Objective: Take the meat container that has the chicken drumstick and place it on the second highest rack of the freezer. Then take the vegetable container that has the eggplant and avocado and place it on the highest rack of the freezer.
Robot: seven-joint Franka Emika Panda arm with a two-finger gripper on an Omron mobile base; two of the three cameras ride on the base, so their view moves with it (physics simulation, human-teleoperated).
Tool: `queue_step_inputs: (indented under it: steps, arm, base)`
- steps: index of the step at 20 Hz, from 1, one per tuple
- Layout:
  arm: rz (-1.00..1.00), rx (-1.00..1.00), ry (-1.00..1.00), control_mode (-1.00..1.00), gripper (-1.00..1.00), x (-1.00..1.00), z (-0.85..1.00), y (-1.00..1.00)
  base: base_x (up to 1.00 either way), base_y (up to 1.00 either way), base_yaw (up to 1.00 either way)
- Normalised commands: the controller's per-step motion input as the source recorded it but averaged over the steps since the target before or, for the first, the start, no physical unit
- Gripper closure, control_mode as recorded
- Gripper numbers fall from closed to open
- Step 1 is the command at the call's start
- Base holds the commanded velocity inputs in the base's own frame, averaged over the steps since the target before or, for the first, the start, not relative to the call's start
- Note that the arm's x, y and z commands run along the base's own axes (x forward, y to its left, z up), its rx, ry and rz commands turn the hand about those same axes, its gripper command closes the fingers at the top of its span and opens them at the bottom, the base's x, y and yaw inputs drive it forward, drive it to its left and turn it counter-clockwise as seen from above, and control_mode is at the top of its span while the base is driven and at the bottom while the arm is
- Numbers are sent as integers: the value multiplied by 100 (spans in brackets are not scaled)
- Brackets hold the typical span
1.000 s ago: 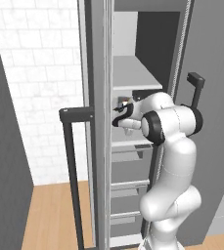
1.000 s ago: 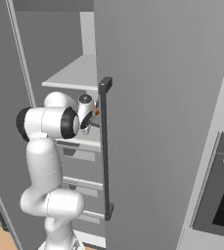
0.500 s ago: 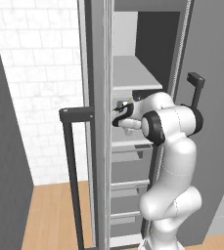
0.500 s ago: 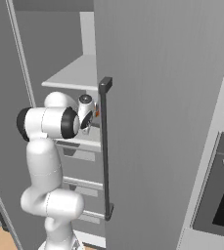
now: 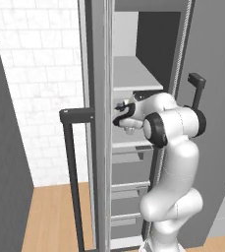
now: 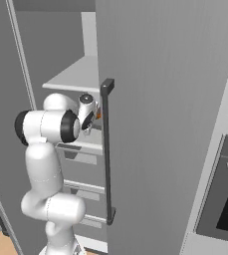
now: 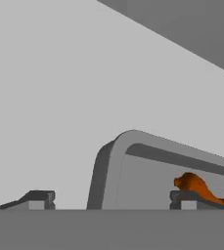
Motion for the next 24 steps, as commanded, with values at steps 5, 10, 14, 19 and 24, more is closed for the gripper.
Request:
queue_step_inputs:
  steps: [5, 10, 14, 19, 24]
  arm:
    - [-1, 0, -18, -100, -100, -95, 28, 0]
    - [-7, 0, 1, -100, -100, -64, 94, 1]
    - [-7, 0, 7, -100, -100, -38, 86, 0]
    - [-3, 1, 20, -100, -100, -92, 35, 0]
    - [-1, 0, 28, -100, -100, -99, 24, 0]
  base:
    - [0, 0, 0]
    - [0, 0, 0]
    - [0, 0, 0]
    - [0, 0, 0]
    - [0, 0, 0]
